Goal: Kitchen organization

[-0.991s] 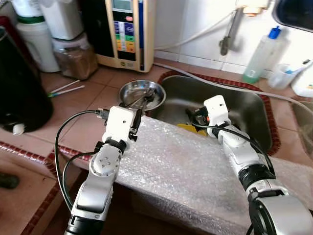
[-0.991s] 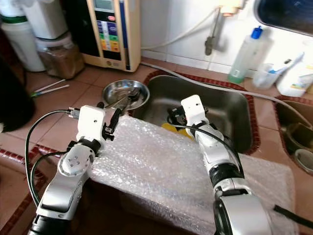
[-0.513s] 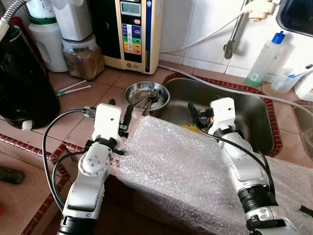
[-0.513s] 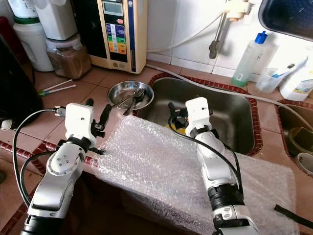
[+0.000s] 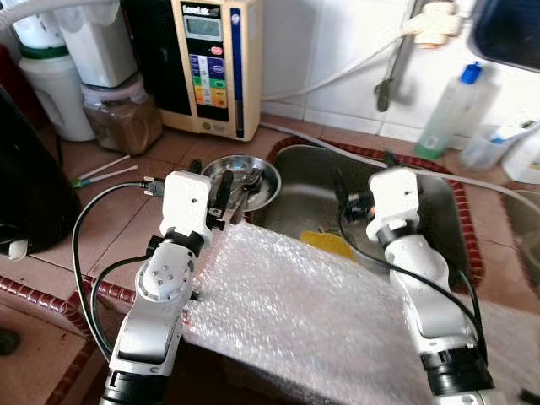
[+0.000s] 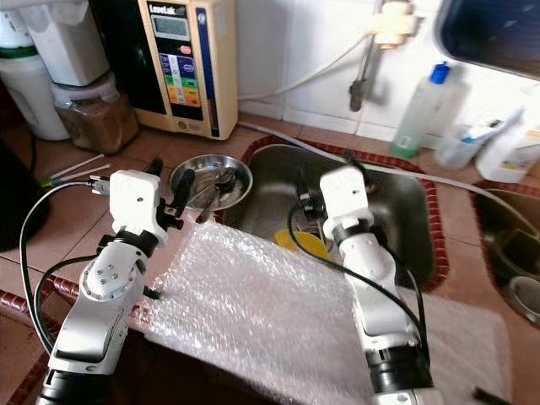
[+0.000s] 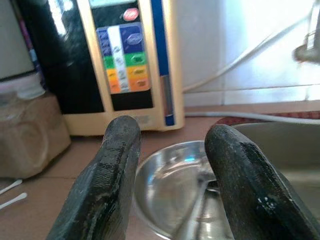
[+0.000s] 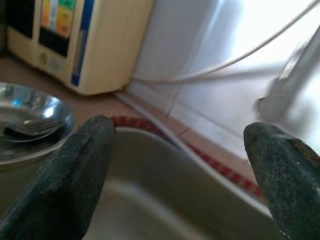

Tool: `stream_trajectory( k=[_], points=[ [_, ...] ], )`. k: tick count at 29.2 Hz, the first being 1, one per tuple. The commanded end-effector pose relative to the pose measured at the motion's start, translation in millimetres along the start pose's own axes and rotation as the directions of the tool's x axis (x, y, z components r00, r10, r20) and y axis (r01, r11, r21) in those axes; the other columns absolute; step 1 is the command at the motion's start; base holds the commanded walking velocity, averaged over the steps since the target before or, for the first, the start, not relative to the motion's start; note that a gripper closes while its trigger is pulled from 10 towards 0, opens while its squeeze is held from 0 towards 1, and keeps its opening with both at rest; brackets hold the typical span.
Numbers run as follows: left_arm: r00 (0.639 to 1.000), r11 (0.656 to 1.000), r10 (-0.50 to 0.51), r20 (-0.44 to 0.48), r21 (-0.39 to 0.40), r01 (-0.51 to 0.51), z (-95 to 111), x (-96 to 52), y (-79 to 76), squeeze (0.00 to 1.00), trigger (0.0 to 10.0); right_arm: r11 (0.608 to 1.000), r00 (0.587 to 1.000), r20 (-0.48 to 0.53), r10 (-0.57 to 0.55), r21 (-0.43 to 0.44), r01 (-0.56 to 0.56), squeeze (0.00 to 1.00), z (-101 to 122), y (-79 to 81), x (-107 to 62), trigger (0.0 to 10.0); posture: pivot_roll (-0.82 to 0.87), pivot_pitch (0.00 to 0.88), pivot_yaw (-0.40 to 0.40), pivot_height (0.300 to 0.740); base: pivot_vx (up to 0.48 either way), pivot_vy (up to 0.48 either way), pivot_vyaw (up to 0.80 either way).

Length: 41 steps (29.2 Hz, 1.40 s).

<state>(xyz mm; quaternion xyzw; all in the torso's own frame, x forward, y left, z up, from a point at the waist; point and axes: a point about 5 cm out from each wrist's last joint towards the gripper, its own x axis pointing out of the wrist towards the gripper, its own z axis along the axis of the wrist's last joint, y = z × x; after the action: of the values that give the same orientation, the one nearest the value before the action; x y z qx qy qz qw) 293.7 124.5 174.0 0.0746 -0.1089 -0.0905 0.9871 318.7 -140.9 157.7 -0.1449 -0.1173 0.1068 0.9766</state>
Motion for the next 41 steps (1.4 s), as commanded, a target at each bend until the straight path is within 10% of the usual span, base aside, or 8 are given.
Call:
stream_trajectory(
  k=[1,41],
  points=[
    [1.0,1.0,-0.007,0.009,-0.002,0.007,1.7,1.7,-3.1,0.0,10.0,1.0,1.0,0.014,-0.003,-0.015,0.003,0.0,6.0,-3.0,-0.1,10.0,0.1,0.0,-0.012,0.74,0.296,0.0,0.0],
    [1.0,1.0,0.014,0.01,-0.008,-0.014,-0.8,-6.1,-5.2,0.0,10.0,0.999,0.971,-0.238,-0.001,0.051,0.014,0.0,-28.0,-16.3,18.1,10.0,0.13,0.0,-0.029,0.74,0.028,0.0,0.0]
  ],
)
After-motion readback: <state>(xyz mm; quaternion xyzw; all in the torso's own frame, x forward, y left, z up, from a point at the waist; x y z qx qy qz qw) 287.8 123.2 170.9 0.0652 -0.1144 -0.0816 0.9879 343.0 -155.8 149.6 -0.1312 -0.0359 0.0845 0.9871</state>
